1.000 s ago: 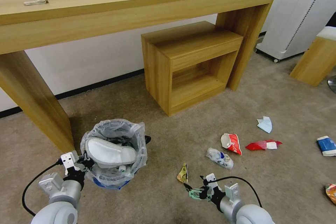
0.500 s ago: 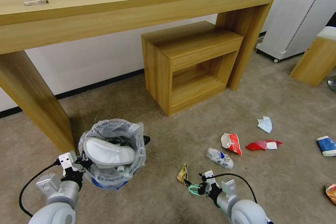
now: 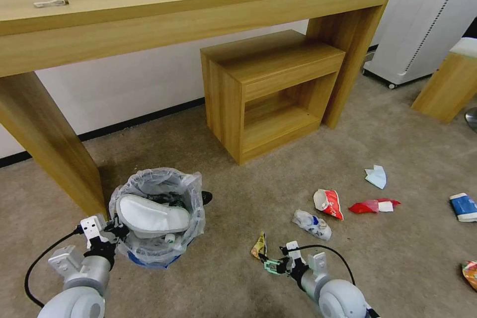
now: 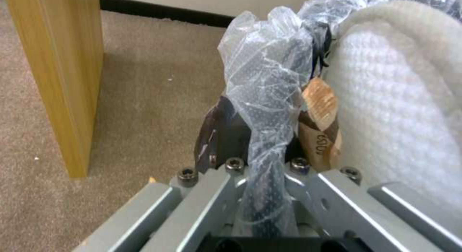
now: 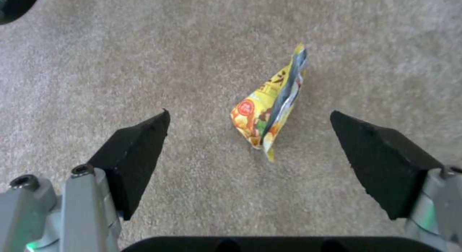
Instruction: Pick up the trash bin and place the garbage on the floor into it.
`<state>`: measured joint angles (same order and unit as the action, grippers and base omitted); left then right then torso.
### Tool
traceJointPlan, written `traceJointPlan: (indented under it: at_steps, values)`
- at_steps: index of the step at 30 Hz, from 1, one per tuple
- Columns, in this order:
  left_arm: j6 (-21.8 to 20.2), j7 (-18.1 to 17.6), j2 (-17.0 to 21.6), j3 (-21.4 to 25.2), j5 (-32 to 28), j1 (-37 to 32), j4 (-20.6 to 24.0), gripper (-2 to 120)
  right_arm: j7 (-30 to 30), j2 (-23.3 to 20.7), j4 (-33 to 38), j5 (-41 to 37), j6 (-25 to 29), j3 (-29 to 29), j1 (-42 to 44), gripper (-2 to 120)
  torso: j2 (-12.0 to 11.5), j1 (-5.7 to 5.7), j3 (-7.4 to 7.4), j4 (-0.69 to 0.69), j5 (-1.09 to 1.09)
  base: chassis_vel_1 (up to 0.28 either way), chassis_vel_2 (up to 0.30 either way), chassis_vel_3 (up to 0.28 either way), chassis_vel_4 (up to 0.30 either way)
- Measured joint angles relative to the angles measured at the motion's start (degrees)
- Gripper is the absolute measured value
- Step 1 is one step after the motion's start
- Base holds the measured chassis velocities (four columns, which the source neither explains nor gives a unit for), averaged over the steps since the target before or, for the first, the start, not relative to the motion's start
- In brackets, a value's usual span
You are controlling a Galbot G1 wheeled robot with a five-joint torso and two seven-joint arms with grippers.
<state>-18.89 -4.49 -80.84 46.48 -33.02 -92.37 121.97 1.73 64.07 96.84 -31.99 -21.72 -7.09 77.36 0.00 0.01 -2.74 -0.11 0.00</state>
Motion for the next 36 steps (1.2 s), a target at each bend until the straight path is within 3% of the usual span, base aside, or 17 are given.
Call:
traceJointPlan:
  at_steps: [36]
  values:
    - [-0.1,-0.1,0.2,0.9,-0.5,-0.9,0.3,1,0.6,6.4,-10.3,1.3,2.6,0.3,-5.3,81,0.0,0.00,0.00,0.00,0.00,0.000,0.000,0.000,0.000]
